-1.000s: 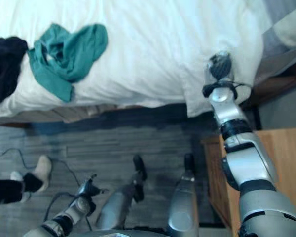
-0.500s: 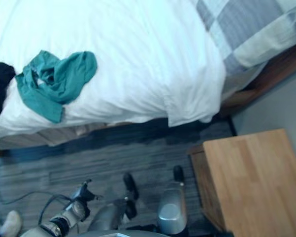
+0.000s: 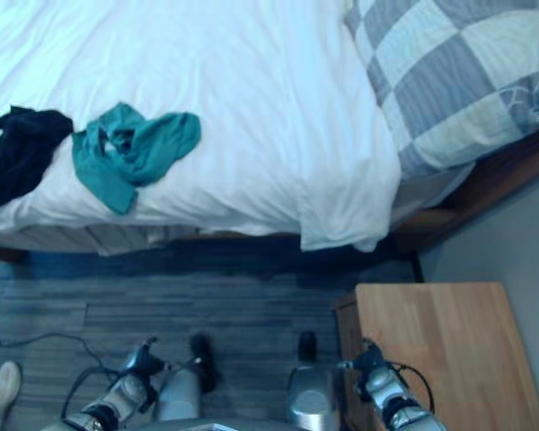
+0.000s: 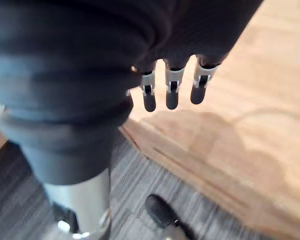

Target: Tidy up the quilt and then pick up the clothes from the bed and put them into the laundry hamper.

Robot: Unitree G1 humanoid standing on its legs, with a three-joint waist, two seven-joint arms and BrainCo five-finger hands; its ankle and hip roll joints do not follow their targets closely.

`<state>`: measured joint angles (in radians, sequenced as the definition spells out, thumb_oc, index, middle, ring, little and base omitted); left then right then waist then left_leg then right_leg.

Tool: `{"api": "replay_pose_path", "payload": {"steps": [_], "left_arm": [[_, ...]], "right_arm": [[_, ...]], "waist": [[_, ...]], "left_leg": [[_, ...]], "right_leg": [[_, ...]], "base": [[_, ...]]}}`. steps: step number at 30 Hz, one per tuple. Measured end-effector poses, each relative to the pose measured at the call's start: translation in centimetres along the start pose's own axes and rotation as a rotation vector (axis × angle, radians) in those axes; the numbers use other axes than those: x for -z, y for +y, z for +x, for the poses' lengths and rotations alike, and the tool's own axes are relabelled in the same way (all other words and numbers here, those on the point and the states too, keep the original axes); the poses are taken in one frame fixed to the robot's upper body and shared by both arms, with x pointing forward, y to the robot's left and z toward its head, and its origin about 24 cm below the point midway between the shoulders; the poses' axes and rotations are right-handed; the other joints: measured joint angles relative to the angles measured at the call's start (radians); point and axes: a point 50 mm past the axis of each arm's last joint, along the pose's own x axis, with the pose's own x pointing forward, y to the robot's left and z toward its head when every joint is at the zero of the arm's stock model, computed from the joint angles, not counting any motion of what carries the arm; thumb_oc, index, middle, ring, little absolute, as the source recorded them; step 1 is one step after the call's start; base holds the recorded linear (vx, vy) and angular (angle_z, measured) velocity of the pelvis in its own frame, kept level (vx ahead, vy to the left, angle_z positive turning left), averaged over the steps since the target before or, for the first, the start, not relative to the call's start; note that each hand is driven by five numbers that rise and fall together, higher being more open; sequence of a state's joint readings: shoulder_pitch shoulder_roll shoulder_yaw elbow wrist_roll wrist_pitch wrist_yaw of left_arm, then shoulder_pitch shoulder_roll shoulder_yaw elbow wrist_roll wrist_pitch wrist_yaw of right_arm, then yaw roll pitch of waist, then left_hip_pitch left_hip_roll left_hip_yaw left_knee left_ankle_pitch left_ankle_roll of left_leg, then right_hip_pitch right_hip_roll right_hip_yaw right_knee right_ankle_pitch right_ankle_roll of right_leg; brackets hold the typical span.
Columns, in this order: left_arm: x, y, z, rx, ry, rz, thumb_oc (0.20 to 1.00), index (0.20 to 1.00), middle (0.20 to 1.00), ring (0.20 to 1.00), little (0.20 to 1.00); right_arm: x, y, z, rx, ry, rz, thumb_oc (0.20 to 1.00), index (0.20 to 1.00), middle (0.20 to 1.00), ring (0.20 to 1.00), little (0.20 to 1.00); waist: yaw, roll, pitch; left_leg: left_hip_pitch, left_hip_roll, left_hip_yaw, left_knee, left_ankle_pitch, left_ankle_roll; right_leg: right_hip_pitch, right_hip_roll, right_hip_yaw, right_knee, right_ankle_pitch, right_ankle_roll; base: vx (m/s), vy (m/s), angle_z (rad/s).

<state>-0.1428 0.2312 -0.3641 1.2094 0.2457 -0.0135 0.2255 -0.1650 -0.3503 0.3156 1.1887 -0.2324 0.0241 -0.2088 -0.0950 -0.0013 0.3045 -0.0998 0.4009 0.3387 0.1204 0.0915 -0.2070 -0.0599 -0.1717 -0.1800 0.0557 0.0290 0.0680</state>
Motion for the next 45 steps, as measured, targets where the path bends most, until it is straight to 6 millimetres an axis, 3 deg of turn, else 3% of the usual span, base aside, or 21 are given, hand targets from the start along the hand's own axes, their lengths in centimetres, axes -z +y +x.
{"api": "replay_pose_path", "payload": {"steps": [2, 4, 6, 7, 10, 11, 12, 13, 14, 17, 19, 21, 24, 26, 29, 30, 31, 34, 38, 42, 45], "left_arm": [[-1.0, -0.1, 0.2, -0.001, -0.026, -0.005, 1.0, 1.0, 1.0, 1.0, 1.0], [-2.4, -0.8, 0.0, 0.013, -0.077, -0.007, 1.0, 1.0, 1.0, 1.0, 1.0], [-1.5, -2.5, -0.5, 0.058, -0.055, 0.004, 1.0, 1.0, 1.0, 1.0, 1.0], [-0.7, -1.9, -0.4, 0.048, -0.032, 0.009, 1.0, 1.0, 1.0, 1.0, 1.0], [1.3, 0.8, 0.0, -0.006, 0.04, 0.052, 1.0, 1.0, 1.0, 1.0, 1.0], [3.0, 1.6, -0.2, -0.014, 0.091, 0.089, 1.0, 1.0, 1.0, 1.0, 1.0], [3.4, 1.5, -0.3, -0.007, 0.102, 0.097, 1.0, 1.0, 1.0, 1.0, 1.0], [3.6, 1.6, -0.3, -0.003, 0.114, 0.112, 1.0, 1.0, 1.0, 1.0, 1.0], [4.2, 2.0, -0.3, 0.002, 0.142, 0.149, 1.0, 1.0, 1.0, 1.0, 1.0], [4.7, 2.2, -0.3, 0.018, 0.159, 0.166, 1.0, 1.0, 1.0, 1.0, 1.0], [4.3, 1.4, -0.4, 0.051, 0.153, 0.147, 1.0, 1.0, 1.0, 1.0, 1.0], [4.1, 0.5, -0.5, 0.075, 0.154, 0.148, 1.0, 1.0, 1.0, 1.0, 1.0], [4.5, -1.4, -1.1, 0.119, 0.152, 0.131, 1.0, 1.0, 1.0, 1.0, 1.0], [4.5, -0.9, -1.0, 0.089, 0.157, 0.089, 1.0, 1.0, 1.0, 1.0, 1.0], [2.6, 0.0, -0.3, 0.054, 0.098, 0.066, 1.0, 1.0, 1.0, 1.0, 1.0], [1.8, 0.2, -0.1, 0.048, 0.073, 0.07, 1.0, 1.0, 1.0, 1.0, 1.0], [0.1, 0.3, 0.1, 0.04, 0.008, 0.079, 1.0, 1.0, 1.0, 1.0, 1.0], [-2.0, 0.1, 0.2, 0.034, -0.068, 0.054, 1.0, 1.0, 1.0, 1.0, 1.0], [-2.9, 0.8, 0.5, 0.01, -0.088, 0.059, 1.0, 1.0, 1.0, 1.0, 1.0], [-3.9, -0.8, 0.3, 0.05, -0.121, 0.069, 1.0, 1.0, 1.0, 1.0, 1.0], [-2.1, 1.0, 0.5, 0.012, -0.064, 0.11, 1.0, 1.0, 1.0, 1.0, 1.0]], "right_arm": [[0.9, 0.0, -0.1, -0.004, 0.022, -0.012, 1.0, 1.0, 1.0, 1.0, 1.0], [5.2, 0.6, -1.2, -0.012, 0.15, 0.093, 1.0, 1.0, 1.0, 1.0, 1.0], [9.5, 2.4, -3.0, -0.063, 0.297, 0.06, 1.0, 1.0, 1.0, 1.0, 1.0], [10.3, 3.8, -3.7, -0.101, 0.334, 0.06, 1.0, 1.0, 1.0, 1.0, 1.0], [9.9, 7.4, -4.9, -0.215, 0.325, 0.021, 1.0, 1.0, 1.0, 1.0, 1.0], [7.7, 8.0, -4.3, -0.233, 0.259, 0.028, 1.0, 1.0, 1.0, 1.0, 1.0], [6.9, 8.1, -4.1, -0.235, 0.235, 0.04, 1.0, 1.0, 1.0, 1.0, 1.0], [6.1, 8.3, -3.9, -0.237, 0.204, 0.053, 1.0, 1.0, 1.0, 1.0, 1.0], [4.8, 8.4, -3.5, -0.237, 0.17, 0.06, 1.0, 1.0, 1.0, 1.0, 1.0], [3.4, 7.8, -3.0, -0.218, 0.14, 0.094, 1.0, 1.0, 1.0, 1.0, 1.0], [2.6, 7.4, -2.6, -0.211, 0.111, 0.064, 1.0, 1.0, 1.0, 1.0, 1.0], [1.8, 7.1, -2.3, -0.209, 0.08, 0.034, 1.0, 1.0, 1.0, 1.0, 1.0], [2.2, 6.6, -2.2, -0.193, 0.096, 0.051, 1.0, 1.0, 1.0, 1.0, 1.0], [2.0, 6.3, -2.0, -0.188, 0.106, 0.052, 1.0, 1.0, 1.0, 1.0, 1.0], [1.0, 4.5, -1.1, -0.143, 0.084, 0.017, 1.0, 1.0, 1.0, 1.0, 1.0], [1.0, 4.3, -1.0, -0.135, 0.085, 0.015, 1.0, 1.0, 1.0, 1.0, 1.0], [1.2, 3.7, -0.9, -0.113, 0.076, 0.019, 1.0, 1.0, 1.0, 1.0, 1.0], [0.6, 1.8, -0.4, -0.051, 0.041, 0.019, 1.0, 1.0, 1.0, 1.0, 1.0], [-0.3, 0.8, -0.2, -0.018, -0.009, 0.0, 1.0, 1.0, 1.0, 1.0, 1.0], [0.1, 1.3, -0.4, -0.033, -0.009, -0.063, 1.0, 1.0, 1.0, 1.0, 1.0], [-3.7, 4.5, -1.0, -0.121, -0.127, -0.1, 1.0, 1.0, 1.0, 1.0, 1.0]], "waist": [[-0.012, 0.026, -0.017], [-0.009, 0.038, -0.027], [0.002, 0.047, -0.077], [0.015, -0.003, -0.085], [0.018, -0.083, -0.123], [0.014, -0.081, -0.119], [0.011, -0.059, -0.116], [0.004, -0.039, -0.118], [-0.001, -0.003, -0.113], [-0.041, -0.062, -0.098], [-0.049, -0.089, -0.089], [-0.071, -0.091, -0.087], [-0.086, -0.044, -0.069], [-0.041, -0.036, -0.056], [-0.036, -0.031, -0.039], [-0.041, -0.031, -0.039], [-0.046, -0.013, -0.04], [-0.051, 0.019, -0.054], [-0.047, 0.019, -0.058], [-0.061, 0.029, -0.073], [-0.011, -0.056, -0.095]], "left_leg": [[0.014, 0.046, 0.017, -0.055, 0.009, -0.011], [0.039, 0.061, 0.047, -0.097, 0.014, -0.019], [0.09, -0.018, 0.061, -0.122, 0.034, 0.007], [0.092, -0.088, 0.06, -0.107, 0.037, 0.014], [0.094, -0.206, 0.067, -0.106, -0.005, 0.079], [0.13, -0.248, 0.086, -0.144, -0.034, 0.12], [0.151, -0.244, 0.087, -0.166, -0.028, 0.134], [0.164, -0.242, 0.087, -0.197, -0.023, 0.152], [0.153, -0.199, 0.092, -0.211, -0.018, 0.166], [0.169, -0.264, 0.082, -0.212, -0.045, 0.19], [0.19, -0.308, 0.081, -0.211, -0.076, 0.196], [0.202, -0.334, 0.069, -0.211, -0.09, 0.194], [0.288, -0.31, 0.064, -0.154, -0.151, 0.136], [0.139, -0.203, 0.089, 0.32, -0.198, 0.019], [-0.015, -0.11, 0.045, 0.588, -0.172, -0.029], [-0.021, -0.088, 0.038, 0.558, -0.17, -0.03], [0.007, -0.046, 0.032, 0.394, -0.17, -0.019], [0.085, -0.056, 0.033, -0.068, -0.108, 0.001], [0.052, -0.089, -0.147, -0.076, -0.031, 0.01], [0.11, -0.152, -0.083, -0.132, -0.024, 0.059], [0.147, -0.25, 0.039, -0.184, -0.04, 0.108]], "right_leg": [[0.002, 0.0, -0.042, -0.004, 0.005, 0.014], [0.046, -0.016, -0.094, -0.037, 0.03, 0.048], [0.088, -0.061, -0.144, -0.028, 0.031, 0.098], [0.081, -0.135, -0.154, 0.032, 0.02, 0.118], [0.012, -0.27, -0.139, 0.183, 0.062, 0.08], [-0.046, -0.308, -0.109, 0.293, 0.181, 0.06], [-0.088, -0.308, -0.086, 0.339, 0.153, 0.08], [-0.125, -0.255, -0.046, 0.365, 0.076, 0.094], [-0.193, -0.105, 0.026, 0.397, -0.031, 0.107], [-0.252, 0.029, 0.014, 0.358, -0.087, 0.077], [-0.259, 0.065, -0.084, 0.239, -0.091, 0.068], [-0.264, 0.075, -0.141, 0.131, -0.076, 0.076], [-0.192, 0.104, -0.138, 0.151, -0.044, -0.008], [-0.102, 0.129, -0.13, 0.055, -0.055, -0.04], [-0.037, 0.131, -0.099, -0.032, -0.022, -0.03], [-0.03, 0.131, -0.09, -0.037, 0.014, -0.014], [0.0, 0.153, -0.07, -0.045, 0.047, -0.07], [0.006, 0.18, -0.037, -0.056, 0.037, -0.081], [0.001, 0.192, 0.065, -0.029, 0.031, -0.1], [-0.009, 0.13, 0.091, 0.052, -0.03, -0.022], [-0.084, 0.009, -0.02, 0.125, -0.013, 0.016]], "base": [[0.12, 0.319, 0.68], [0.26, 0.554, 0.97], [0.17, 0.476, 0.77], [0.21, 0.633, 0.81], [0.19, 0.489, 0.39], [0.13, 0.468, -0.11], [0.08, 0.313, -0.14], [0.12, 0.276, -0.05], [0.31, 0.337, 0.02], [0.36, 0.314, 0.2], [0.33, 0.168, 0.06], [0.38, 0.171, 0.25], [0.43, 0.137, 0.11], [0.21, 0.097, -0.74], [0.17, 0.337, -0.71], [0.21, 0.635, -0.43], [0.24, 0.799, -0.56], [0.14, 0.446, -0.71], [0.22, 0.575, -0.92], [0.03, 0.357, -0.17], [-0.09, 0.437, -0.78]]}}
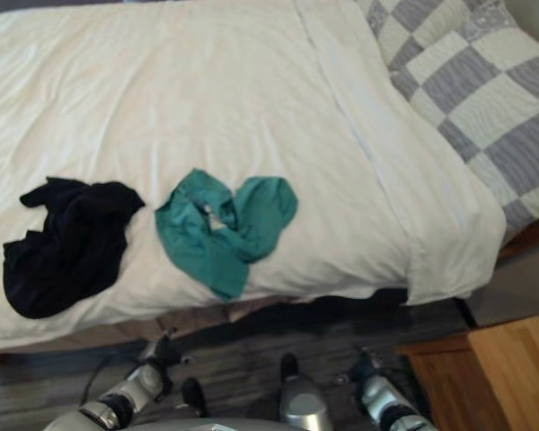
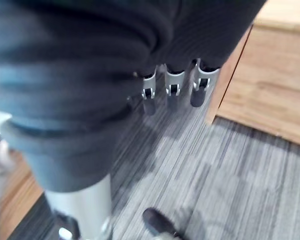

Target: Tidy up the quilt and then pick up the clothes from the bed and put them into the laundry hamper.

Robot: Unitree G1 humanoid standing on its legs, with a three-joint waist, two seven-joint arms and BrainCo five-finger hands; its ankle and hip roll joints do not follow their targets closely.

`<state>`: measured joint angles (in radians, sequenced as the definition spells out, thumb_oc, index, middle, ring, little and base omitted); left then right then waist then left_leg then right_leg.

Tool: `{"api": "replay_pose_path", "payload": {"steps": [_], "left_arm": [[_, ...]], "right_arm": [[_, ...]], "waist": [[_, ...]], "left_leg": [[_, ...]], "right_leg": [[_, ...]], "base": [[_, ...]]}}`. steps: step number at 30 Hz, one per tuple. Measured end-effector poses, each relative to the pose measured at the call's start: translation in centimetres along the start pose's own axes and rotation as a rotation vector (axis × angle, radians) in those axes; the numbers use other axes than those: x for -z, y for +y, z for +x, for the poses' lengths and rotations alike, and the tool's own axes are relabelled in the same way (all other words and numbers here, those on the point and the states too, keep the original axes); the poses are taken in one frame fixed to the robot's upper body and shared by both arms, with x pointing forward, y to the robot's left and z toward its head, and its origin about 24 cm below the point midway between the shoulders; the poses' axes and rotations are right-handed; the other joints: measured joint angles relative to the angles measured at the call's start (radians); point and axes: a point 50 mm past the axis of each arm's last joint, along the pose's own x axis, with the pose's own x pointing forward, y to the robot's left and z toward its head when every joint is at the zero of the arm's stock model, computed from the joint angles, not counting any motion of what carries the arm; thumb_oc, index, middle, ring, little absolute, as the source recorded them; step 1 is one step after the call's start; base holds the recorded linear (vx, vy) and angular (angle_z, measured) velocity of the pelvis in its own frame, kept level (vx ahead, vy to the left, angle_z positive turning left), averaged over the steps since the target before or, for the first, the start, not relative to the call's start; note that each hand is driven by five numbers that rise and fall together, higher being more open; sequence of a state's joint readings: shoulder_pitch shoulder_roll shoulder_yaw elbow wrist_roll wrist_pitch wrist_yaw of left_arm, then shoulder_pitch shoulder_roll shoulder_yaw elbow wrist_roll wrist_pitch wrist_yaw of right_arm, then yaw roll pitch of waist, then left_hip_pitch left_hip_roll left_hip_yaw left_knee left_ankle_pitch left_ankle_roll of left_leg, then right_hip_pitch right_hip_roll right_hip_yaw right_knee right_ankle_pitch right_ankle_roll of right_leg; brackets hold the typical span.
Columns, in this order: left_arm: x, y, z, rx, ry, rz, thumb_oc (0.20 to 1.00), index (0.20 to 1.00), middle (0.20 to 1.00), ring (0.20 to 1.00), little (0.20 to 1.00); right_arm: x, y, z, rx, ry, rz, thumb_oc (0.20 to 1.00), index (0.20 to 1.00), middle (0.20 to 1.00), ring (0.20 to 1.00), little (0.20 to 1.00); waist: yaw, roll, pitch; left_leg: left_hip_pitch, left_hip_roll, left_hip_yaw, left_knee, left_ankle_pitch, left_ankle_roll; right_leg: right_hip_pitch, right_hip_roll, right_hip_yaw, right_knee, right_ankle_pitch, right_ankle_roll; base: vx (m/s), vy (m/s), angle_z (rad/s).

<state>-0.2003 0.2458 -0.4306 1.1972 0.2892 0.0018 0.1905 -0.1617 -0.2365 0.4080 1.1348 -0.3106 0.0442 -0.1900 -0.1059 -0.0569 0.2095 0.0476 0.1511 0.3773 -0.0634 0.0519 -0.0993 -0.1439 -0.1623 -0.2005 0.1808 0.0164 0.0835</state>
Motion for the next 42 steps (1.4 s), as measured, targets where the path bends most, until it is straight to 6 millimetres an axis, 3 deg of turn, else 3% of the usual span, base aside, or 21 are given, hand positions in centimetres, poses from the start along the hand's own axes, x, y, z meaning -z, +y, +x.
{"api": "replay_pose_path", "payload": {"steps": [2, 3, 4, 5, 6, 8, 9, 13, 14, 16, 18, 20, 22, 23, 25, 29, 33, 36, 37, 39, 42], "left_arm": [[1.0, 0.2, -0.1, 0.0, 0.028, 0.01, 1.0, 1.0, 1.0, 1.0, 1.0], [0.5, 0.5, 0.0, -0.008, 0.015, 0.009, 1.0, 1.0, 1.0, 1.0, 1.0], [0.7, 0.5, 0.0, -0.01, 0.024, 0.002, 1.0, 1.0, 1.0, 1.0, 1.0], [1.3, 1.1, 0.0, -0.023, 0.047, 0.001, 1.0, 1.0, 1.0, 1.0, 1.0], [3.2, 0.8, -0.4, -0.016, 0.106, -0.004, 1.0, 1.0, 1.0, 1.0, 1.0], [4.4, 0.0, -0.8, 0.003, 0.134, -0.006, 1.0, 1.0, 1.0, 1.0, 1.0], [4.4, -0.7, -1.0, 0.021, 0.136, -0.014, 1.0, 1.0, 1.0, 1.0, 1.0], [4.2, -2.5, -1.3, 0.044, 0.168, -0.113, 1.0, 1.0, 1.0, 1.0, 1.0], [4.2, -2.5, -1.3, 0.044, 0.164, -0.109, 1.0, 1.0, 1.0, 1.0, 1.0], [4.4, -3.0, -1.5, 0.056, 0.164, -0.108, 1.0, 1.0, 1.0, 1.0, 1.0], [3.4, -3.4, -1.5, 0.067, 0.126, -0.122, 1.0, 1.0, 1.0, 1.0, 1.0], [2.3, -3.6, -1.3, 0.074, 0.097, -0.131, 1.0, 1.0, 1.0, 1.0, 1.0], [0.9, -3.5, -1.0, 0.073, 0.055, -0.141, 1.0, 1.0, 1.0, 1.0, 1.0], [0.5, -3.4, -0.9, 0.072, 0.045, -0.145, 1.0, 1.0, 1.0, 1.0, 1.0], [1.3, -2.3, -0.7, 0.036, 0.08, -0.208, 1.0, 1.0, 1.0, 1.0, 1.0], [6.8, 1.3, -1.4, -0.128, 0.243, -0.34, 1.0, 1.0, 1.0, 1.0, 1.0], [11.8, 10.3, -4.2, -0.507, 0.243, -0.306, 1.0, 1.0, 1.0, 1.0, 1.0], [9.7, 15.4, -6.1, -0.715, 0.054, -0.252, 1.0, 1.0, 1.0, 1.0, 1.0], [7.0, 17.8, -7.0, -0.82, -0.096, -0.249, 1.0, 1.0, 1.0, 1.0, 1.0], [3.5, 20.9, -8.5, -0.924, -0.267, -0.196, 1.0, 1.0, 1.0, 1.0, 1.0], [-1.0, 23.6, -10.2, -1.022, -0.471, -0.171, 1.0, 1.0, 1.0, 1.0, 1.0]], "right_arm": [[-1.8, 1.0, -0.2, -0.025, -0.078, -0.02, 1.0, 1.0, 1.0, 1.0, 1.0], [-1.9, 1.1, -0.2, -0.03, -0.084, -0.016, 1.0, 1.0, 1.0, 1.0, 1.0], [-2.1, 1.0, -0.1, -0.034, -0.092, -0.019, 1.0, 1.0, 1.0, 1.0, 1.0], [-2.5, 0.9, 0.0, -0.043, -0.102, -0.027, 1.0, 1.0, 1.0, 1.0, 1.0], [-2.7, 0.9, -0.1, -0.042, -0.118, -0.024, 1.0, 1.0, 1.0, 1.0, 1.0], [-2.4, 0.6, 0.0, -0.034, -0.109, -0.021, 1.0, 1.0, 1.0, 1.0, 1.0], [-2.2, 0.2, 0.1, -0.022, -0.101, -0.014, 1.0, 1.0, 1.0, 1.0, 1.0], [-1.6, -0.7, 0.4, -0.005, -0.062, -0.006, 1.0, 1.0, 1.0, 1.0, 1.0], [-0.5, -0.4, 0.2, -0.015, -0.019, -0.022, 1.0, 1.0, 1.0, 1.0, 1.0], [0.4, -0.1, 0.0, -0.02, 0.003, -0.018, 1.0, 1.0, 1.0, 1.0, 1.0], [0.9, -0.8, 0.1, -0.004, 0.016, -0.016, 1.0, 1.0, 1.0, 1.0, 1.0], [2.1, -1.5, 0.0, 0.015, 0.05, -0.001, 1.0, 1.0, 1.0, 1.0, 1.0], [3.8, -1.8, -0.4, 0.027, 0.101, 0.029, 1.0, 1.0, 1.0, 1.0, 1.0], [4.3, -2.0, -0.4, 0.042, 0.126, 0.079, 1.0, 1.0, 1.0, 1.0, 1.0], [4.2, -1.3, -0.5, 0.049, 0.147, 0.22, 1.0, 1.0, 1.0, 1.0, 1.0], [5.5, -1.7, -1.0, 0.139, 0.203, 0.434, 1.0, 1.0, 1.0, 1.0, 1.0], [8.9, -7.9, -3.4, 0.482, 0.157, 0.567, 1.0, 1.0, 1.0, 1.0, 1.0], [10.2, -13.4, -6.1, 0.724, 0.09, 0.478, 1.0, 1.0, 1.0, 1.0, 1.0], [9.6, -16.6, -7.6, 0.831, 0.012, 0.384, 1.0, 1.0, 1.0, 1.0, 1.0], [6.9, -20.6, -9.2, 0.938, -0.136, 0.289, 1.0, 1.0, 1.0, 1.0, 1.0], [3.0, -23.6, -10.5, 1.056, -0.311, 0.258, 1.0, 1.0, 1.0, 1.0, 1.0]], "waist": [[-0.001, 0.002, 0.004], [-0.001, 0.018, 0.008], [0.003, 0.028, 0.008], [0.004, 0.044, 0.018], [0.006, 0.036, 0.013], [0.027, 0.029, 0.008], [0.028, 0.045, 0.007], [0.074, 0.04, 0.026], [0.053, 0.033, 0.033], [0.02, 0.044, 0.026], [0.011, 0.066, 0.014], [-0.021, 0.093, 0.0], [-0.051, 0.132, -0.014], [-0.052, 0.147, -0.018], [-0.035, 0.103, -0.018], [-0.03, 0.061, -0.03], [-0.028, 0.073, -0.028], [-0.027, 0.079, -0.03], [-0.028, 0.078, -0.032], [-0.036, 0.073, -0.034], [-0.053, 0.058, -0.04]], "left_leg": [[0.016, -0.055, -0.005, -0.009, -0.008, 0.041], [0.027, -0.058, -0.014, -0.01, -0.014, 0.049], [0.026, -0.062, -0.031, -0.009, -0.021, 0.059], [0.03, -0.046, -0.042, -0.017, -0.015, 0.065], [0.032, -0.068, -0.065, -0.017, -0.014, 0.067], [0.037, -0.084, -0.059, -0.016, -0.017, 0.064], [0.026, -0.079, -0.062, -0.014, -0.016, 0.064], [-0.151, -0.088, -0.093, 0.281, 0.015, -0.031], [-0.148, -0.038, -0.027, 0.309, -0.008, -0.043], [-0.069, 0.073, 0.085, 0.213, -0.01, -0.041], [-0.008, 0.115, 0.088, 0.095, -0.007, -0.046], [0.018, 0.112, 0.012, 0.002, 0.013, -0.045], [0.028, 0.096, 0.017, 0.003, 0.063, -0.004], [0.042, 0.094, 0.027, -0.018, 0.044, -0.022], [0.034, 0.045, 0.022, -0.019, 0.022, -0.005], [0.04, -0.037, 0.025, -0.019, -0.004, 0.036], [0.047, -0.07, 0.025, -0.019, -0.007, 0.044], [0.06, -0.073, 0.026, -0.019, -0.006, 0.045], [0.065, -0.07, 0.024, -0.026, -0.009, 0.042], [0.061, -0.064, 0.029, -0.026, -0.017, 0.034], [0.059, -0.053, 0.032, -0.026, -0.013, 0.034]], "right_leg": [[0.023, -0.035, -0.085, -0.007, 0.026, 0.005], [0.018, -0.055, -0.041, 0.007, 0.004, 0.018], [0.017, -0.026, -0.017, 0.033, -0.02, 0.045], [-0.012, 0.045, 0.106, 0.125, -0.093, 0.044], [-0.008, 0.114, 0.137, 0.164, -0.127, 0.019], [0.015, 0.102, 0.084, 0.095, -0.149, -0.048], [0.022, 0.109, 0.076, 0.063, -0.131, -0.049], [0.016, 0.054, 0.126, 0.005, -0.063, -0.081], [0.064, 0.034, 0.092, -0.051, -0.04, -0.095], [0.124, 0.048, 0.059, -0.109, -0.024, -0.094], [0.134, 0.063, 0.067, -0.136, -0.014, -0.074], [0.151, 0.071, 0.031, -0.19, 0.021, -0.053], [0.163, 0.08, -0.02, -0.2, 0.034, -0.035], [0.153, 0.083, -0.025, -0.181, 0.027, -0.018], [0.123, 0.03, -0.015, -0.14, 0.021, 0.005], [0.12, -0.061, 0.006, -0.14, 0.029, 0.057], [0.167, -0.078, 0.003, -0.22, 0.076, 0.1], [0.199, -0.075, 0.004, -0.251, 0.1, 0.102], [0.21, -0.074, 0.005, -0.261, 0.103, 0.104], [0.199, -0.072, 0.017, -0.261, 0.102, 0.109], [0.199, -0.061, 0.023, -0.261, 0.105, 0.106]], "base": [[-0.08, 0.26, -0.14], [-0.07, 0.174, 0.27], [-0.1, 0.27, 0.36], [-0.1, 0.075, 0.57], [-0.09, 0.077, 0.55], [-0.1, 0.021, 0.13], [-0.24, 0.089, -0.04], [-0.16, 0.137, -0.17], [0.01, 0.187, 0.56], [0.04, 0.279, 0.35], [0.02, 0.19, 0.01], [0.0, 0.204, 0.54], [-0.01, 0.218, 0.76], [0.0, 0.188, 0.32], [0.0, 0.186, 0.11], [0.0, 0.075, 0.05], [0.0, 0.07, 0.02], [0.0, 0.008, 0.01], [-0.01, -0.002, -0.06], [-0.01, -0.017, -0.11], [0.0, -0.021, -0.07]]}}
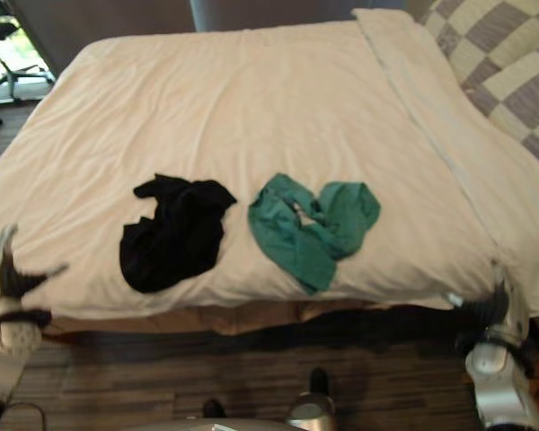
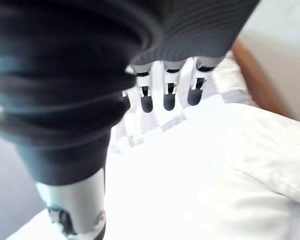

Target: Tidy up the quilt and then pick up the clothes from the bed and put them into the laundry hamper.

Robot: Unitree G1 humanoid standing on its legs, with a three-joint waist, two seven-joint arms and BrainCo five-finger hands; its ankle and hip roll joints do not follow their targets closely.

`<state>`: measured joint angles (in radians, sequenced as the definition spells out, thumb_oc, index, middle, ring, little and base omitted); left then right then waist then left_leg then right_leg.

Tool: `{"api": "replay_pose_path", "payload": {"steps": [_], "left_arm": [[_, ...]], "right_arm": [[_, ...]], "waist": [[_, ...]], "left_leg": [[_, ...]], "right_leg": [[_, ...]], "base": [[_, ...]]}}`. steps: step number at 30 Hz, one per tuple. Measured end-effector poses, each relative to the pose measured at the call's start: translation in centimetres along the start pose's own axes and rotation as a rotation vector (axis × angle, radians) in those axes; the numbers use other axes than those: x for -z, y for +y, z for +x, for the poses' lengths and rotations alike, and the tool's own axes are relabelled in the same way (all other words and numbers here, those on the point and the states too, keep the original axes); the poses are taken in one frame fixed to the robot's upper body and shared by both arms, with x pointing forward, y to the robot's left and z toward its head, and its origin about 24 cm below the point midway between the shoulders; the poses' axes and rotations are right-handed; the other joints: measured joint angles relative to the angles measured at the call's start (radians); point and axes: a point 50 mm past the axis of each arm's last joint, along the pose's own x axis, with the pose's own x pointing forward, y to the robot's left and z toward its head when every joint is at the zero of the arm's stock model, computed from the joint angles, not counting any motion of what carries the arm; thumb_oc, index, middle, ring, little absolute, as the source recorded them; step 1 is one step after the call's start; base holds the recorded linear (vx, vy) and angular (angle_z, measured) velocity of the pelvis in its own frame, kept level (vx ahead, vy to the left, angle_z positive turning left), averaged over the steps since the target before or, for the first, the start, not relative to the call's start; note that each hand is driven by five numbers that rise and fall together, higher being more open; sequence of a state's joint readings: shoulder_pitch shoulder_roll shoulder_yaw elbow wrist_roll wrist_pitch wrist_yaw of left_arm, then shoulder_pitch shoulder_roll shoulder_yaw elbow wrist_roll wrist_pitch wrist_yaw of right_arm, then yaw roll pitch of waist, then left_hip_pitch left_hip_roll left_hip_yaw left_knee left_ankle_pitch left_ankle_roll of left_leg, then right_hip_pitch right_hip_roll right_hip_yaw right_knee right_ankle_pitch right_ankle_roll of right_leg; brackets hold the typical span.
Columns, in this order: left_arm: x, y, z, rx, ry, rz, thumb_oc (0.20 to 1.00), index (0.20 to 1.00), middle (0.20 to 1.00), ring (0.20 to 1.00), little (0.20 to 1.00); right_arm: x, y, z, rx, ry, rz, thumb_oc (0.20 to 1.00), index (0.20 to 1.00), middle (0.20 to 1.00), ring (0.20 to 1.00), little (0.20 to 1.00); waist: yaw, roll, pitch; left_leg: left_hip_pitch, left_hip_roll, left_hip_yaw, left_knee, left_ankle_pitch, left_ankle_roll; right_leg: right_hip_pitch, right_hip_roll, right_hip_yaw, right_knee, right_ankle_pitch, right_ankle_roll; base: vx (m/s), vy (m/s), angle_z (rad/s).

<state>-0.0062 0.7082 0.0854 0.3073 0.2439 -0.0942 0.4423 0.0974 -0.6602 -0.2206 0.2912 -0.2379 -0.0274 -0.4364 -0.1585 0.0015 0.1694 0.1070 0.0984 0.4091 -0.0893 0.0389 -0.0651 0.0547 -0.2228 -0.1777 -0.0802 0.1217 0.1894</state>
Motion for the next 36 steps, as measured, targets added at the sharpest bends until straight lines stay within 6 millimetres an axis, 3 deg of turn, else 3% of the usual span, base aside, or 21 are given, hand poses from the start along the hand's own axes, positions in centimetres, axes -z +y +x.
{"api": "replay_pose_path", "payload": {"steps": [3, 6, 9, 11, 14, 16, 18, 19, 22, 28, 33, 36], "left_arm": [[-2.1, -0.3, 1.1, -0.006, -0.079, -0.035, 1.0, 1.0, 1.0, 1.0, 1.0], [-4.5, -2.4, 2.4, 0.051, -0.137, -0.055, 1.0, 1.0, 1.0, 1.0, 1.0], [-7.8, -5.1, 4.7, 0.118, -0.18, -0.04, 1.0, 1.0, 1.0, 1.0, 1.0], [-8.1, -6.3, 5.3, 0.156, -0.147, -0.005, 1.0, 1.0, 1.0, 1.0, 1.0], [-6.7, -7.8, 5.9, 0.232, -0.055, 0.104, 1.0, 1.0, 1.0, 1.0, 1.0], [-7.0, -7.8, 6.4, 0.236, -0.043, 0.131, 1.0, 1.0, 1.0, 1.0, 1.0], [-8.1, -7.8, 7.2, 0.219, -0.07, 0.175, 0.52, 0.52, 0.52, 0.52, 0.52], [-8.7, -7.4, 7.8, 0.209, -0.1, 0.219, 0.2, 0.2, 0.2, 0.2, 0.2], [-8.8, -7.7, 7.7, 0.217, -0.121, 0.268, 0.2, 0.2, 0.2, 0.2, 0.2], [-8.3, -8.8, 6.8, 0.238, -0.086, 0.226, 0.2, 0.2, 0.2, 0.2, 0.2], [-6.8, -9.6, 3.8, 0.272, -0.097, 0.103, 0.2, 0.2, 0.2, 0.2, 0.2], [-6.6, -10.7, 1.4, 0.35, -0.107, -0.028, 0.2, 0.2, 0.2, 0.2, 0.2]], "right_arm": [[-3.2, 0.5, 1.2, 0.013, -0.11, 0.058, 1.0, 1.0, 1.0, 1.0, 1.0], [-7.4, 2.3, 2.2, -0.041, -0.242, 0.086, 1.0, 1.0, 1.0, 1.0, 1.0], [-13.9, 3.3, 3.1, -0.063, -0.455, 0.137, 1.0, 1.0, 1.0, 1.0, 1.0], [-15.9, 2.8, 3.2, -0.039, -0.515, 0.181, 1.0, 1.0, 1.0, 1.0, 1.0], [-17.7, 2.8, 2.6, -0.048, -0.562, 0.314, 1.0, 1.0, 1.0, 1.0, 1.0], [-18.0, 3.0, 2.3, -0.071, -0.551, 0.385, 1.0, 1.0, 1.0, 1.0, 1.0], [-17.5, 3.3, 1.3, -0.119, -0.525, 0.506, 1.0, 1.0, 1.0, 1.0, 1.0], [-17.4, 3.5, 0.3, -0.149, -0.53, 0.571, 1.0, 1.0, 1.0, 1.0, 1.0], [-17.0, 4.2, -0.6, -0.217, -0.523, 0.608, 1.0, 1.0, 1.0, 1.0, 1.0], [-18.6, 3.2, -0.9, -0.203, -0.619, 0.631, 1.0, 1.0, 1.0, 1.0, 1.0], [-22.3, 2.4, 0.1, -0.172, -0.805, 0.46, 1.0, 1.0, 1.0, 1.0, 1.0], [-23.2, 3.6, 1.5, -0.2, -0.792, 0.359, 1.0, 1.0, 1.0, 1.0, 1.0]], "waist": [[-0.008, 0.0, -0.004], [-0.008, 0.005, 0.001], [-0.005, 0.012, 0.085], [-0.006, 0.022, 0.148], [-0.029, 0.044, 0.208], [-0.042, 0.053, 0.247], [-0.048, 0.073, 0.271], [-0.051, 0.102, 0.291], [-0.06, 0.127, 0.294], [-0.061, 0.117, 0.295], [-0.042, 0.095, 0.284], [-0.006, 0.092, 0.265]], "left_leg": [[-0.002, 0.002, 0.011, 0.0, 0.011, -0.002], [-0.053, -0.005, 0.022, 0.007, 0.037, 0.012], [-0.123, -0.01, 0.025, 0.008, 0.069, 0.025], [-0.138, -0.006, 0.029, 0.008, 0.076, 0.024], [-0.196, -0.007, 0.049, 0.007, 0.079, 0.022], [-0.208, -0.008, 0.052, 0.007, 0.082, 0.023], [-0.236, -0.009, 0.072, 0.007, 0.086, 0.023], [-0.241, -0.013, 0.077, 0.006, 0.085, 0.023], [-0.237, -0.013, 0.079, 0.002, 0.079, 0.019], [-0.202, -0.008, 0.073, 0.0, 0.065, 0.008], [-0.163, 0.004, 0.042, 0.0, 0.065, 0.009], [-0.158, 0.011, 0.028, 0.007, 0.071, 0.011]], "right_leg": [[-0.016, 0.004, 0.011, 0.0, 0.006, -0.007], [-0.08, 0.005, 0.026, 0.005, 0.028, -0.017], [-0.151, 0.003, 0.036, 0.001, 0.061, -0.023], [-0.17, 0.006, 0.04, 0.001, 0.067, -0.023], [-0.241, 0.004, 0.061, 0.001, 0.082, -0.021], [-0.256, 0.006, 0.065, 0.001, 0.088, -0.025], [-0.291, 0.002, 0.073, 0.0, 0.094, -0.028], [-0.299, 0.001, 0.075, 0.0, 0.096, -0.028], [-0.296, 0.001, 0.075, 0.0, 0.095, -0.027], [-0.262, 0.005, 0.074, 0.0, 0.089, -0.025], [-0.2, 0.016, 0.046, 0.0, 0.083, -0.039], [-0.184, 0.019, 0.022, 0.0, 0.076, -0.048]], "base": [[-0.09, -0.013, -0.13], [-0.2, -0.029, -0.1], [-0.19, -0.039, -0.03], [-0.11, 0.007, -0.05], [-0.06, 0.016, -0.18], [-0.01, 0.026, -0.08], [0.01, 0.039, -0.14], [0.02, 0.018, -0.08], [0.03, -0.008, -0.06], [0.04, -0.041, -0.01], [0.03, -0.081, 0.11], [0.01, -0.069, 0.19]]}}
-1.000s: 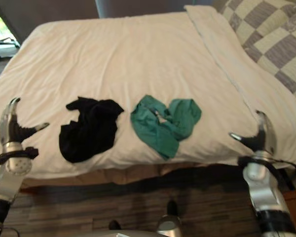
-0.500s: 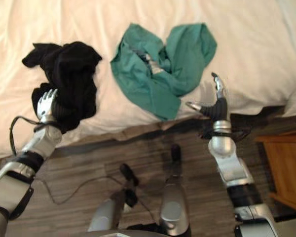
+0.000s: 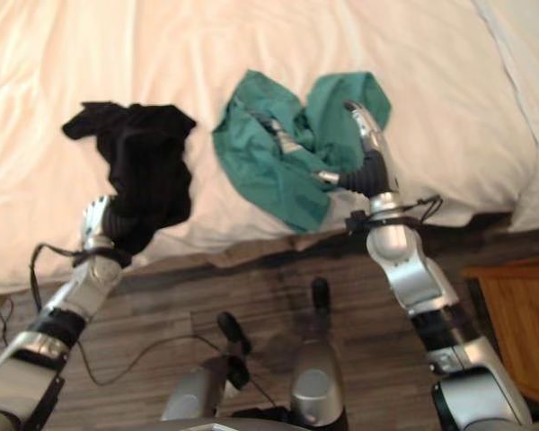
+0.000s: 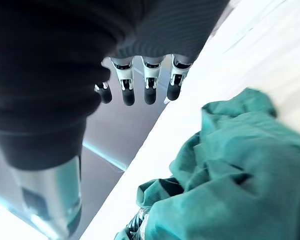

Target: Tidy up the quilt and then pick up the clothes from the bed and put them into the laundry hamper.

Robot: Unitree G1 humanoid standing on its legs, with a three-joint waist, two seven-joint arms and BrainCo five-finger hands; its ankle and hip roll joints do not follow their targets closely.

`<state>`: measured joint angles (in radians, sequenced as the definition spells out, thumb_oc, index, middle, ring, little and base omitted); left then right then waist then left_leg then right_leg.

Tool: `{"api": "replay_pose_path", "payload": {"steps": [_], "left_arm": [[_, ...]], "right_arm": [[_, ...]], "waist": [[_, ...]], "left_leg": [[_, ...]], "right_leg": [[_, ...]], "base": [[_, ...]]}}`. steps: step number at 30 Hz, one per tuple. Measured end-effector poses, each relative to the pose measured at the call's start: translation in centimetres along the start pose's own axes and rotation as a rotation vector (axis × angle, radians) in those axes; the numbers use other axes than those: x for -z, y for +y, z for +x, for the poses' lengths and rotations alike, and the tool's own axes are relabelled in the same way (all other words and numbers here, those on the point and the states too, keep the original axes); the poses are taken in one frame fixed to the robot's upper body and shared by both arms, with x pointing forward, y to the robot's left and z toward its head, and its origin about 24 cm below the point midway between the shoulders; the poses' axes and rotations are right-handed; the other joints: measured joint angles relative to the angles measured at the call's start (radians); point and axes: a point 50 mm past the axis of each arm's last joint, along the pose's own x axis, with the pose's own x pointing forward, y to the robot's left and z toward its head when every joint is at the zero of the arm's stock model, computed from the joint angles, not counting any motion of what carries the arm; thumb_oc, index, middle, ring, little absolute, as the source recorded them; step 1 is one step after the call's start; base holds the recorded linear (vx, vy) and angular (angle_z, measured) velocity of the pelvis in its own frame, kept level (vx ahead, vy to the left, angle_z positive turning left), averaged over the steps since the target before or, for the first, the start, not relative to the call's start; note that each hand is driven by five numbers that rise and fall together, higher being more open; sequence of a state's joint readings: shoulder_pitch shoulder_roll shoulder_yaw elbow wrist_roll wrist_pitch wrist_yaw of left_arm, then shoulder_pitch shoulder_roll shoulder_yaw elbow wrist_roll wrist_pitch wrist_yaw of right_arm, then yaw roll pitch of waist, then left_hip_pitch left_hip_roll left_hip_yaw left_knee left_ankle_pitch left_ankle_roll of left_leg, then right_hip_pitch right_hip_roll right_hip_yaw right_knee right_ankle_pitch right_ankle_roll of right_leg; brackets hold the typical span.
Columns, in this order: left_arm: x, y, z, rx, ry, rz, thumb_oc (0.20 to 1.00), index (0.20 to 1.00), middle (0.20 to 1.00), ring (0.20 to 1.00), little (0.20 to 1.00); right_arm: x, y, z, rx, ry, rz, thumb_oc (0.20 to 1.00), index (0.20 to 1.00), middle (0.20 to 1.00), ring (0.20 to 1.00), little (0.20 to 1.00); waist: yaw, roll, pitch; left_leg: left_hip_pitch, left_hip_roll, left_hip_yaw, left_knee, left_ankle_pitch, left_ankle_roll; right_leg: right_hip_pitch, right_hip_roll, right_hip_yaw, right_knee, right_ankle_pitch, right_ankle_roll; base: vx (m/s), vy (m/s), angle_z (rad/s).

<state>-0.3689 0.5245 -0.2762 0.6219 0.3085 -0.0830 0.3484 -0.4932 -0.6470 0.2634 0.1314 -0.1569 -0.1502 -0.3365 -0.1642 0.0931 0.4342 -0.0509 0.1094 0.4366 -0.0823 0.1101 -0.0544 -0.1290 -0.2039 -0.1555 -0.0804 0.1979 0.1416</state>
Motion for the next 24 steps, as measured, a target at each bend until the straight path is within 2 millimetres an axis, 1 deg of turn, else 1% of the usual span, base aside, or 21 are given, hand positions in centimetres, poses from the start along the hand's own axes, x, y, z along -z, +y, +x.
{"api": "replay_pose_path", "payload": {"steps": [2, 3, 4, 5, 6, 7, 8, 9, 10, 12, 13, 14, 15, 17, 18, 20, 21, 22, 23, 24], "left_arm": [[-0.6, -1.1, -1.7, 0.069, -0.063, -0.024, 0.2, 0.2, 0.2, 0.2, 0.2], [-0.9, -1.8, -2.5, 0.11, -0.093, -0.025, 0.2, 0.2, 0.2, 0.2, 0.2], [-1.2, -2.2, -3.9, 0.161, -0.132, -0.032, 0.2, 0.2, 0.2, 0.2, 0.2], [-3.7, -1.1, -6.9, 0.175, -0.272, -0.159, 0.2, 0.2, 0.2, 0.2, 0.2], [-5.2, -0.9, -7.8, 0.179, -0.353, -0.218, 0.2, 0.2, 0.2, 0.2, 0.2], [-6.3, -1.0, -8.9, 0.205, -0.422, -0.296, 0.2, 0.2, 0.2, 0.2, 0.2], [-5.9, -1.4, -9.2, 0.232, -0.402, -0.342, 0.2, 0.2, 0.2, 0.2, 0.2], [-5.3, -1.7, -9.2, 0.248, -0.368, -0.354, 0.2, 0.2, 0.2, 0.2, 0.2], [-4.2, -2.2, -9.2, 0.268, -0.311, -0.377, 0.2, 0.2, 0.2, 0.2, 0.2], [-3.6, -2.4, -9.1, 0.281, -0.278, -0.386, 0.2, 0.2, 0.2, 0.2, 0.2], [-3.7, -2.5, -9.2, 0.3, -0.283, -0.384, 0.2, 0.2, 0.2, 0.2, 0.2], [-3.9, -2.6, -9.2, 0.315, -0.296, -0.384, 0.2, 0.2, 0.2, 0.2, 0.2], [-4.0, -2.5, -9.2, 0.316, -0.299, -0.384, 0.2, 0.2, 0.2, 0.2, 0.2], [-3.9, -2.6, -9.2, 0.333, -0.3, -0.38, 0.2, 0.2, 0.2, 0.2, 0.2], [-3.5, -2.7, -9.5, 0.352, -0.291, -0.377, 0.2, 0.2, 0.2, 0.2, 0.2], [-2.6, -3.6, -10.0, 0.398, -0.244, -0.365, 0.2, 0.2, 0.2, 0.2, 0.2], [-1.9, -4.1, -10.1, 0.425, -0.218, -0.353, 0.2, 0.2, 0.2, 0.2, 0.2], [-0.9, -4.7, -10.3, 0.446, -0.164, -0.342, 0.2, 0.2, 0.2, 0.2, 0.2], [-0.2, -5.2, -10.2, 0.441, -0.118, -0.347, 0.2, 0.2, 0.2, 0.2, 0.2], [1.7, -6.2, -10.4, 0.442, 0.0, -0.342, 0.2, 0.2, 0.2, 0.2, 0.2]], "right_arm": [[0.7, 0.5, 0.7, -0.033, 0.03, -0.022, 1.0, 1.0, 1.0, 1.0, 1.0], [1.1, 0.6, 0.8, -0.035, 0.054, -0.021, 1.0, 1.0, 1.0, 1.0, 1.0], [2.1, 0.8, 1.0, -0.034, 0.1, -0.014, 1.0, 1.0, 1.0, 1.0, 1.0], [5.0, 0.9, 1.1, -0.07, 0.22, -0.071, 1.0, 1.0, 1.0, 1.0, 1.0], [7.1, 0.3, 0.3, -0.079, 0.322, -0.115, 1.0, 1.0, 1.0, 1.0, 1.0], [9.7, -0.9, -0.7, -0.073, 0.449, -0.176, 1.0, 1.0, 1.0, 1.0, 1.0], [10.4, -1.8, -0.6, -0.033, 0.496, -0.193, 1.0, 1.0, 1.0, 1.0, 1.0], [10.5, -2.0, -0.3, -0.024, 0.505, -0.195, 1.0, 1.0, 1.0, 1.0, 1.0], [11.0, -2.4, 0.1, -0.024, 0.543, -0.213, 1.0, 1.0, 1.0, 1.0, 1.0], [11.4, -2.8, 0.4, -0.037, 0.566, -0.229, 1.0, 1.0, 1.0, 1.0, 1.0], [11.9, -3.1, 0.5, -0.058, 0.6, -0.254, 0.934, 0.934, 0.934, 0.934, 0.934], [12.1, -3.5, 0.8, -0.058, 0.624, -0.263, 0.2, 0.2, 0.2, 0.2, 0.2], [12.1, -3.6, 0.9, -0.062, 0.635, -0.265, 0.2, 0.2, 0.2, 0.2, 0.2], [13.0, -4.1, -0.1, -0.068, 0.686, -0.277, 0.2, 0.2, 0.2, 0.2, 0.2], [13.5, -4.9, -0.7, -0.076, 0.707, -0.303, 0.2, 0.2, 0.2, 0.2, 0.2], [13.8, -4.8, -1.3, -0.066, 0.727, -0.284, 0.2, 0.2, 0.2, 0.2, 0.2], [14.3, -4.5, -2.2, -0.068, 0.748, -0.268, 0.2, 0.2, 0.2, 0.2, 0.2], [14.6, -4.1, -3.0, -0.064, 0.765, -0.237, 0.2, 0.2, 0.2, 0.2, 0.2], [14.8, -3.6, -4.1, -0.047, 0.771, -0.184, 0.2, 0.2, 0.2, 0.2, 0.2], [15.1, -2.2, -6.4, -0.047, 0.789, -0.1, 0.2, 0.2, 0.2, 0.2, 0.2]], "waist": [[0.028, -0.001, 0.0], [0.054, 0.004, -0.005], [0.08, 0.006, -0.006], [0.091, 0.006, -0.007], [0.108, 0.017, -0.014], [0.152, 0.034, -0.024], [0.17, 0.053, -0.032], [0.171, 0.06, -0.039], [0.17, 0.072, -0.05], [0.17, 0.082, -0.06], [0.163, 0.086, -0.065], [0.163, 0.093, -0.078], [0.163, 0.093, -0.085], [0.167, 0.092, -0.102], [0.168, 0.096, -0.112], [0.17, 0.094, -0.129], [0.171, 0.09, -0.137], [0.165, 0.081, -0.136], [0.166, 0.073, -0.14], [0.162, 0.044, -0.15]], "left_leg": [[-0.003, 0.004, -0.02, 0.0, 0.006, 0.002], [-0.009, 0.005, -0.029, 0.0, 0.01, 0.004], [-0.02, 0.004, -0.043, 0.0, 0.016, 0.005], [-0.049, 0.002, -0.082, 0.0, 0.027, 0.005], [-0.062, 0.001, -0.103, 0.0, 0.031, 0.009], [-0.074, -0.003, -0.128, 0.0, 0.036, 0.013], [-0.074, -0.009, -0.147, 0.0, 0.035, 0.014], [-0.074, -0.012, -0.15, -0.001, 0.028, 0.014], [-0.075, -0.021, -0.153, -0.004, 0.015, 0.012], [-0.081, -0.03, -0.154, -0.006, 0.016, 0.011], [-0.082, -0.034, -0.159, -0.006, 0.016, 0.011], [-0.088, -0.037, -0.169, -0.007, 0.024, 0.006], [-0.089, -0.037, -0.172, -0.006, 0.026, 0.007], [-0.092, -0.035, -0.176, -0.006, 0.03, 0.009], [-0.091, -0.035, -0.18, -0.004, 0.031, 0.011], [-0.082, -0.033, -0.179, -0.004, 0.034, 0.015], [-0.077, -0.032, -0.177, 0.0, 0.034, 0.015], [-0.068, -0.03, -0.174, 0.0, 0.033, 0.013], [-0.062, -0.027, -0.173, 0.0, 0.03, 0.009], [-0.054, -0.02, -0.165, 0.0, 0.025, 0.002]], "right_leg": [[0.011, 0.005, -0.017, 0.0, -0.004, -0.005], [0.013, 0.005, -0.023, 0.0, -0.006, -0.005], [0.012, 0.001, -0.036, 0.0, -0.008, -0.004], [0.014, 0.001, -0.08, 0.0, -0.012, -0.003], [0.016, -0.004, -0.105, 0.0, -0.014, -0.003], [0.021, -0.01, -0.13, 0.0, -0.017, -0.002], [0.029, -0.018, -0.144, 0.005, -0.025, 0.004], [0.029, -0.023, -0.145, 0.012, -0.037, 0.008], [0.026, -0.034, -0.145, 0.019, -0.038, 0.013], [0.024, -0.043, -0.145, 0.017, -0.032, 0.02], [0.026, -0.047, -0.15, 0.013, -0.03, 0.024], [0.027, -0.048, -0.16, 0.013, -0.029, 0.025], [0.028, -0.048, -0.163, 0.013, -0.029, 0.025], [0.031, -0.045, -0.17, 0.009, -0.025, 0.02], [0.039, -0.043, -0.179, 0.005, -0.025, 0.02], [0.049, -0.039, -0.181, 0.005, -0.026, 0.019], [0.053, -0.035, -0.182, 0.004, -0.026, 0.018], [0.06, -0.031, -0.181, 0.002, -0.027, 0.018], [0.066, -0.029, -0.179, 0.004, -0.031, 0.017], [0.067, -0.022, -0.171, 0.005, -0.038, 0.013]], "base": [[-0.02, -0.084, 0.32], [-0.04, -0.14, 0.29], [-0.02, -0.142, 0.59], [0.0, -0.096, 0.79], [0.01, -0.069, 0.95], [0.0, -0.027, 0.74], [0.0, -0.008, 0.51], [-0.01, 0.001, 0.26], [-0.01, 0.017, 0.06], [0.0, 0.032, 0.05], [0.0, 0.016, 0.15], [0.0, 0.0, 0.18], [0.02, 0.028, 0.16], [0.03, 0.06, 0.11], [0.04, 0.064, 0.13], [0.04, 0.042, 0.05], [0.04, 0.02, -0.02], [0.07, 0.024, -0.03], [0.08, 0.015, -0.11], [0.06, 0.015, -0.16]]}}
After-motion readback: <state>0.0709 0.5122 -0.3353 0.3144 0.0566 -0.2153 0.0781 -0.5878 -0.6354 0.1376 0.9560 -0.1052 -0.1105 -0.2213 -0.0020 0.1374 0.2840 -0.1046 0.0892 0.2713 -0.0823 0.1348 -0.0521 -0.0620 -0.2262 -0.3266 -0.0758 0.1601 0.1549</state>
